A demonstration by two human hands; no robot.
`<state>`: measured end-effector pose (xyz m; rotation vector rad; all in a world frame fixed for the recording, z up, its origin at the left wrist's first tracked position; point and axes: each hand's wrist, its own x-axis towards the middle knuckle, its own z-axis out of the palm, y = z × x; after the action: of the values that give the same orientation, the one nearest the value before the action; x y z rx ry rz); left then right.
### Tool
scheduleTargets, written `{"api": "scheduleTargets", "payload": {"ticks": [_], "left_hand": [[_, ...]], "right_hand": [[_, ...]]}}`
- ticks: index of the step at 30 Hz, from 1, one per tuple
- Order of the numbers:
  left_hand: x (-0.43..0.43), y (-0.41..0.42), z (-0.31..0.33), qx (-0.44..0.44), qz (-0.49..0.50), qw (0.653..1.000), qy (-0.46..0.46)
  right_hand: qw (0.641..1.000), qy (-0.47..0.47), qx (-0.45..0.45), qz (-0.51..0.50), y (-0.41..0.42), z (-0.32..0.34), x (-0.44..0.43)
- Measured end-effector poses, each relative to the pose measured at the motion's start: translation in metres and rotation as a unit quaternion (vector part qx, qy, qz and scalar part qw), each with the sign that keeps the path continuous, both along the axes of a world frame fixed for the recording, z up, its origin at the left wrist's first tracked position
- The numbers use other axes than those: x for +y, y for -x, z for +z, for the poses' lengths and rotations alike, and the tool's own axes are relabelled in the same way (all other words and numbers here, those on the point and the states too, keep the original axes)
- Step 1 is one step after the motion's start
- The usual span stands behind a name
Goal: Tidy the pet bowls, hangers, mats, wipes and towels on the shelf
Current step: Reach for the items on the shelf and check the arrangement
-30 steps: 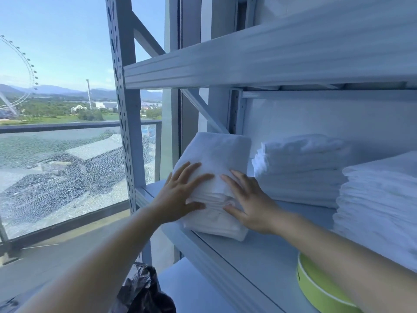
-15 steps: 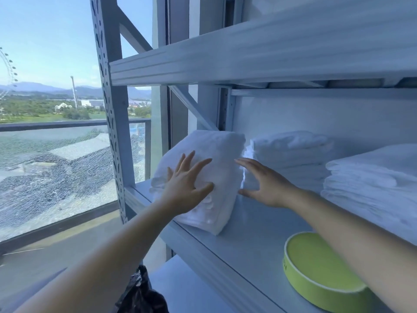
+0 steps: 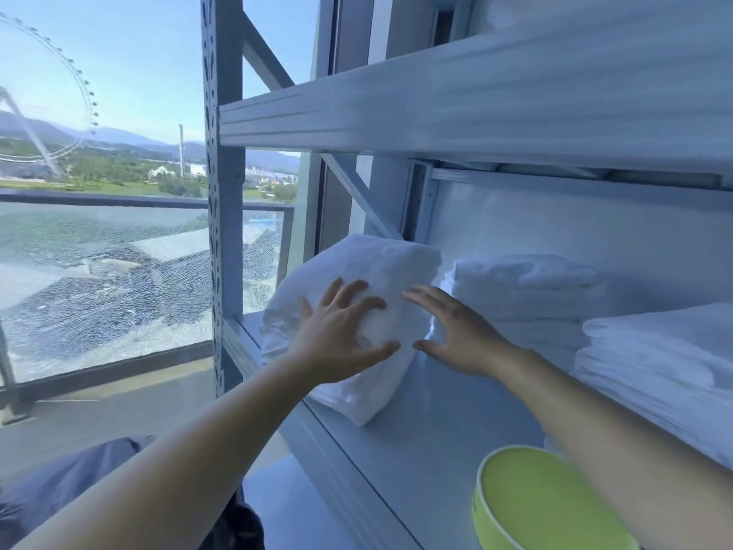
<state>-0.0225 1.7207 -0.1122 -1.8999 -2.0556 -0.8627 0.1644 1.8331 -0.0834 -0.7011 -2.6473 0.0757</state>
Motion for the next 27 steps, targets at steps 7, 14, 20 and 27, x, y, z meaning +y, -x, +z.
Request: {"api": "scheduleTargets", "payload": {"ticks": [7,14,20,27], "left_hand": [[0.007,0.007,-0.012,0.059,0.025,0.998,0.001],[0.009,0.041,-0.01,0.07,-0.024,0.997,-0.004],[0.01,0.091,-0.001,0.055,-0.033,0.998,0.021],[0.015,0.085,0.011,0.029,-0.009,0.999,-0.015]], "right_hand": [[0.999,-0.031,-0.001,0.02,0.012,0.0,0.02],[0.997,-0.048,-0.04,0.041,0.039,-0.002,0.031],[0.99,-0.094,-0.088,0.05,0.045,-0.003,0.033],[0.991,-0.122,-0.043,0.028,0.058,0.013,0.036]]}}
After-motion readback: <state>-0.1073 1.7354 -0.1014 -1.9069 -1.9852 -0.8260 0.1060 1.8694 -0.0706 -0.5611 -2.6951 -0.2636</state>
